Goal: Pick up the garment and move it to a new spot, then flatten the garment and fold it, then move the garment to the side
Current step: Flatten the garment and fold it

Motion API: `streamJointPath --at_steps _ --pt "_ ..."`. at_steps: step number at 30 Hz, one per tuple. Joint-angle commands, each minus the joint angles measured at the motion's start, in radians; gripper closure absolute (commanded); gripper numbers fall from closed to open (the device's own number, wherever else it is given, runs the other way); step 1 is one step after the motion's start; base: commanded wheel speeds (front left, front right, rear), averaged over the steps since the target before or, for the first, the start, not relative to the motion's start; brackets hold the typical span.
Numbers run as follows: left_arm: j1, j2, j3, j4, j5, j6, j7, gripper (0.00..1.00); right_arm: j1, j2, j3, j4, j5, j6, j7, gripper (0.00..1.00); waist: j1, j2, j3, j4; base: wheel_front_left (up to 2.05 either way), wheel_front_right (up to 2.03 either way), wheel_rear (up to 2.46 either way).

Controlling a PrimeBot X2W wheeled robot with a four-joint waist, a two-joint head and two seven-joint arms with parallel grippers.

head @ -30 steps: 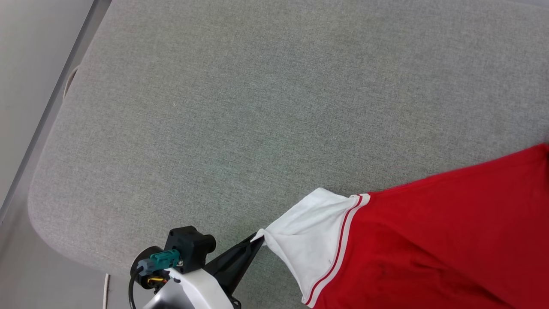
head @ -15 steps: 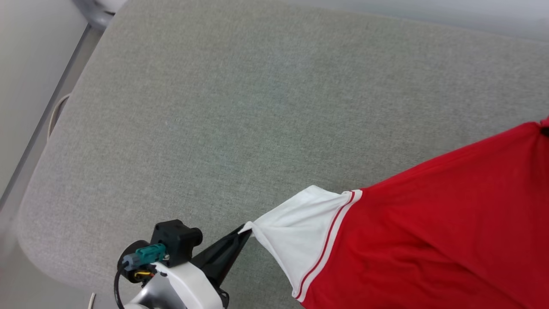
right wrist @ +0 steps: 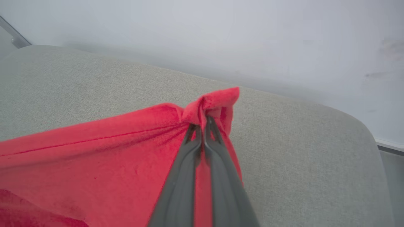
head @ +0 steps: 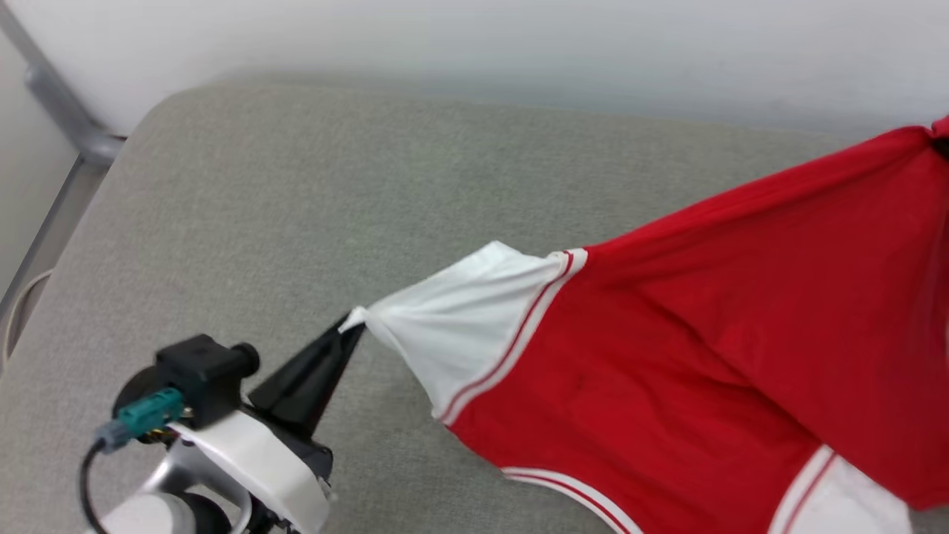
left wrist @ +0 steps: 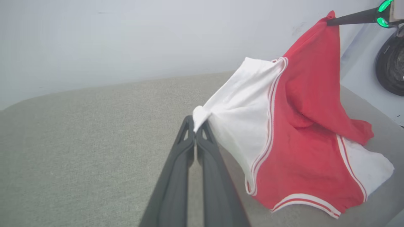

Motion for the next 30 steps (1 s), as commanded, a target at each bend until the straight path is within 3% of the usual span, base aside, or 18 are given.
streamJointPath --at_steps 1,14,30 --pt "-0.010 0.009 0.015 -0.013 0.001 0.008 -0.010 1.00 -0.008 -0.008 0.001 -0.010 0.005 -0.001 -0.011 1.00 0.0000 0.0000 -0.036 -0.037 0.00 0.00 0.00" --pt "-0.134 0.114 0.196 -0.141 0.021 0.060 -0.020 1.00 -0.018 0.002 -0.048 -0.187 0.059 -0.002 -0.058 1.00 0.0000 0.0000 -0.103 -0.133 0.00 0.00 0.00" --pt "-0.412 0.168 0.314 -0.159 0.093 0.083 0.003 1.00 -0.046 0.053 -0.140 -0.366 0.049 -0.002 -0.057 1.00 0.0000 0.0000 -0.085 -0.204 0.00 0.00 0.00"
